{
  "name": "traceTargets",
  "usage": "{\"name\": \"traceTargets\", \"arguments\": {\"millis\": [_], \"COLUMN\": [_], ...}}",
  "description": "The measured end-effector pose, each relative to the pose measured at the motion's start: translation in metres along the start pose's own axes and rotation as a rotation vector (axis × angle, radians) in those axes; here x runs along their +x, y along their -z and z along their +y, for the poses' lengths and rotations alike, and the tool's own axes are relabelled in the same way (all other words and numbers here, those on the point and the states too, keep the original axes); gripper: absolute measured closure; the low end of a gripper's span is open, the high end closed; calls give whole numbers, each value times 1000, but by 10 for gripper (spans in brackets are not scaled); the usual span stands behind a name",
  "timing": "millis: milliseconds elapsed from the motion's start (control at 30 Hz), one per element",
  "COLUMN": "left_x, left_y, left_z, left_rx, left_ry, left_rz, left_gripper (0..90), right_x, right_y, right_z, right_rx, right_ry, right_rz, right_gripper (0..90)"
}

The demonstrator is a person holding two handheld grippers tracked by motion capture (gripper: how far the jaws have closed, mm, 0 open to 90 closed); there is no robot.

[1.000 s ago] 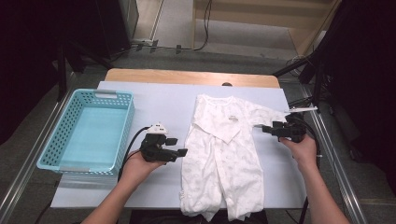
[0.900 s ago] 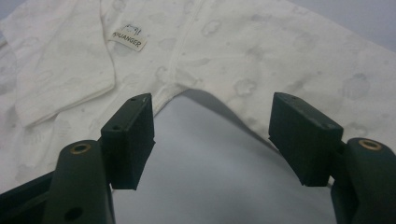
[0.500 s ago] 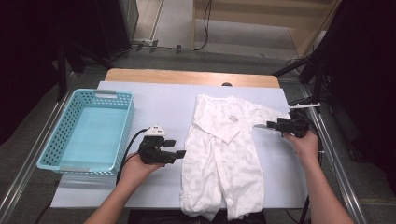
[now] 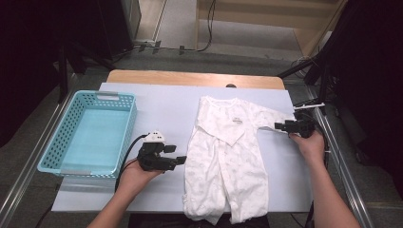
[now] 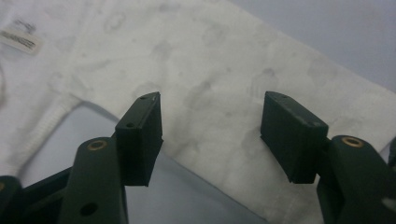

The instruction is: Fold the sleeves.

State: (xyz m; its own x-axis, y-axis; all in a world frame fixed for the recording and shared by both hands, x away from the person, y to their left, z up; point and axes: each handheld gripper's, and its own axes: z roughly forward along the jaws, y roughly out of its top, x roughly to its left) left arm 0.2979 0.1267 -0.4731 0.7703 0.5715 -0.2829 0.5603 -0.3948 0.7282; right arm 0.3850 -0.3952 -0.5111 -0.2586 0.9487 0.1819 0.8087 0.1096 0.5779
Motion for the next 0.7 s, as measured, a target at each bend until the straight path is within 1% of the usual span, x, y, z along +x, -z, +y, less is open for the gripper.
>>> {"name": "traceTargets", "arguments": {"millis": [33, 100, 133, 167, 200, 233, 267, 333, 400, 433, 500, 567, 633, 700], "left_x": [0, 0, 0, 0, 0, 1, 1, 0, -1, -1, 0, 0, 1, 1], "left_y": [0, 0, 0, 0, 0, 0, 0, -1, -2, -2, -2, -1, -1, 0], "left_z": [-1, -1, -2, -2, -2, -1, -1, -1, -1, -1, -1, -1, -1, -1], "left_rx": [2, 7, 10, 8, 8, 9, 8, 12, 15, 15, 12, 13, 9, 9], "left_ry": [0, -3, -3, -2, 0, 2, 2, -1, -4, -5, -3, -2, 1, 0], "left_rz": [4, 4, 7, 8, 6, 7, 7, 8, 9, 7, 7, 8, 8, 8], "left_gripper": [345, 345, 345, 345, 345, 345, 345, 345, 345, 345, 345, 345, 345, 345], "right_x": [1, 3, 3, 5, 6, 5, 5, 4, 4, 4, 4, 2, 0, 0], "right_y": [-1, -2, -2, -2, -2, -2, -2, -1, -2, -2, -2, -2, -1, 0], "right_z": [0, 0, -1, -1, -2, -3, -3, -5, -4, -4, -4, -4, -3, -2], "right_rx": [-9, -15, -15, -15, -22, -25, -27, -33, -32, -31, -29, -29, -26, -24], "right_ry": [8, 1, 2, 17, 30, 23, 10, 2, -11, -20, -24, -46, -86, -88], "right_rz": [-12, -38, -51, -85, -100, -102, -105, -107, -83, -68, -65, -53, -33, -30], "right_gripper": [415, 475, 520, 578, 596, 616, 659, 756, 855, 867, 871, 872, 873, 873]}}
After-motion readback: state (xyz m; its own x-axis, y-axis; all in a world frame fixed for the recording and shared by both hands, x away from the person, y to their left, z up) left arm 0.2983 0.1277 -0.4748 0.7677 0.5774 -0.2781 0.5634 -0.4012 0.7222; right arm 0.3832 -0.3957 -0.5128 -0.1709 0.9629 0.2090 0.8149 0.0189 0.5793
